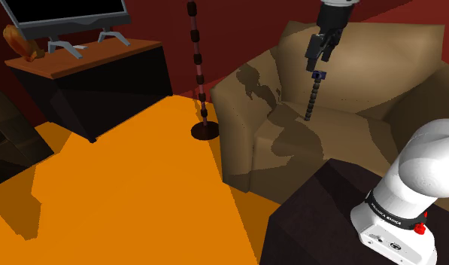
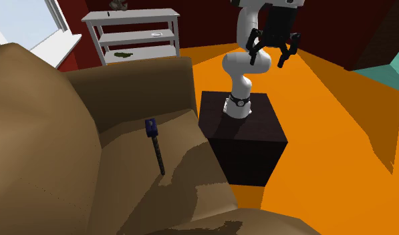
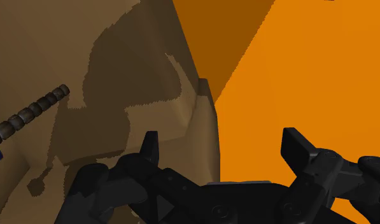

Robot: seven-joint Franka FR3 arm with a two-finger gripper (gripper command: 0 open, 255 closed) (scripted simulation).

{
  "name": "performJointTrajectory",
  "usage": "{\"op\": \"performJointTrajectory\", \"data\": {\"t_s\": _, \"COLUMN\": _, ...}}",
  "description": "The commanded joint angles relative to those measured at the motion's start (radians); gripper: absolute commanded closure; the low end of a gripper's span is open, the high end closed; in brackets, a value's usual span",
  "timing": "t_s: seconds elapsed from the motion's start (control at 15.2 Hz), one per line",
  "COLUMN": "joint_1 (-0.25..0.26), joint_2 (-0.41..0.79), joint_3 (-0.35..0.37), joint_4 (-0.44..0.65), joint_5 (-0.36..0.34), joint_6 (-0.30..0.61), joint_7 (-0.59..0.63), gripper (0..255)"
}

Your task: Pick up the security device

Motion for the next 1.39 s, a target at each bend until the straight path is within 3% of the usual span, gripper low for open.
{"op": "performJointTrajectory", "data": {"t_s": 0.0, "joint_1": 0.0, "joint_2": 0.0, "joint_3": 0.0, "joint_4": 0.0, "joint_5": 0.0, "joint_6": 0.0, "joint_7": 0.0, "gripper": 0}}
{"op": "performJointTrajectory", "data": {"t_s": 0.79, "joint_1": -0.039, "joint_2": 0.099, "joint_3": -0.308, "joint_4": -0.058, "joint_5": -0.1, "joint_6": 0.234, "joint_7": -0.361, "gripper": 0}}
{"op": "performJointTrajectory", "data": {"t_s": 1.32, "joint_1": -0.013, "joint_2": 0.295, "joint_3": -0.531, "joint_4": 0.027, "joint_5": -0.071, "joint_6": 0.382, "joint_7": -0.626, "gripper": 0}}
